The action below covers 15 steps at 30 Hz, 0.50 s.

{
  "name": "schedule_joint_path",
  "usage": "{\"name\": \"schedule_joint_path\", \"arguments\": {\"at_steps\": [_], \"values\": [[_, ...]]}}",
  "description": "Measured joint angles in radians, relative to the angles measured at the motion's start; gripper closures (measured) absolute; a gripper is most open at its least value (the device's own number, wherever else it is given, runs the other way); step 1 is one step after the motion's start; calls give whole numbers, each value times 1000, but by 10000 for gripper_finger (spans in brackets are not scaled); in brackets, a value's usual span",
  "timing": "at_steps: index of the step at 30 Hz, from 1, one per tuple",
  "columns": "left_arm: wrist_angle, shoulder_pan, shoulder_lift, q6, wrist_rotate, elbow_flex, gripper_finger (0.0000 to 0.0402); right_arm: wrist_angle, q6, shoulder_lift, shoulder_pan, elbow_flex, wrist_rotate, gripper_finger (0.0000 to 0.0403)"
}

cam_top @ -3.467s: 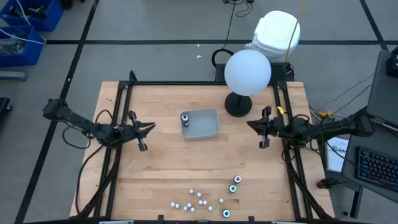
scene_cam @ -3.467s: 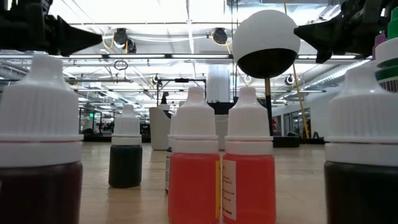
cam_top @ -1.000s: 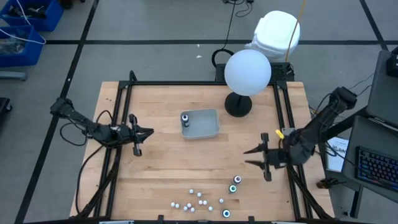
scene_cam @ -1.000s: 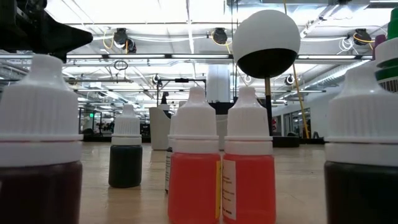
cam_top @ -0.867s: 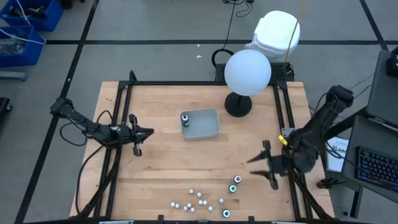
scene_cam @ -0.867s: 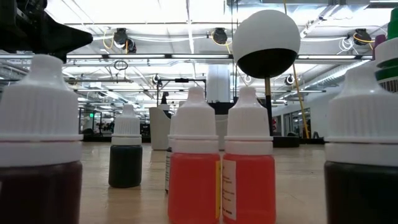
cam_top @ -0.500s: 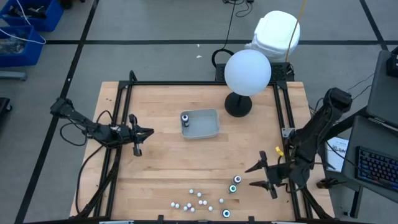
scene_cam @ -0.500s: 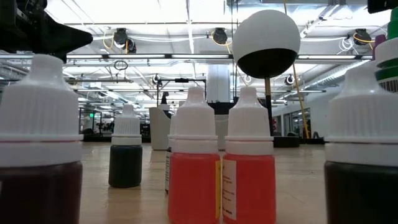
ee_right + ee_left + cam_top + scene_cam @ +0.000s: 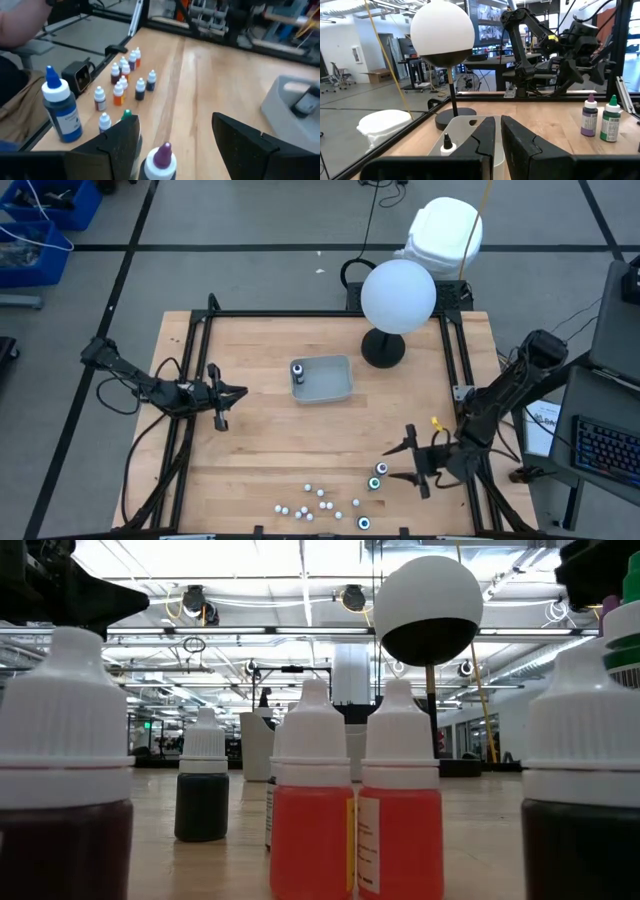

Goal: Pick & Place food coloring
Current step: Put the large violet food coloring bottle into the gray bin

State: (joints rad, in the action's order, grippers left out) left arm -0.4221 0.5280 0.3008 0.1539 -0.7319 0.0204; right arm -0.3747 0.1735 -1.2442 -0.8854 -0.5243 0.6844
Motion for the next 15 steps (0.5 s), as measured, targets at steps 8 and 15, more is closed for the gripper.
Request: {"name": "schedule_joint_path", "arguments": {"at_steps": [8, 15], "values": [[0, 0, 0, 1, 0, 0, 362, 13, 71, -30, 35, 0, -63, 159], [-1, 0, 0, 2, 0, 0, 362, 26, 125, -63, 37, 1, -91, 161]]}}
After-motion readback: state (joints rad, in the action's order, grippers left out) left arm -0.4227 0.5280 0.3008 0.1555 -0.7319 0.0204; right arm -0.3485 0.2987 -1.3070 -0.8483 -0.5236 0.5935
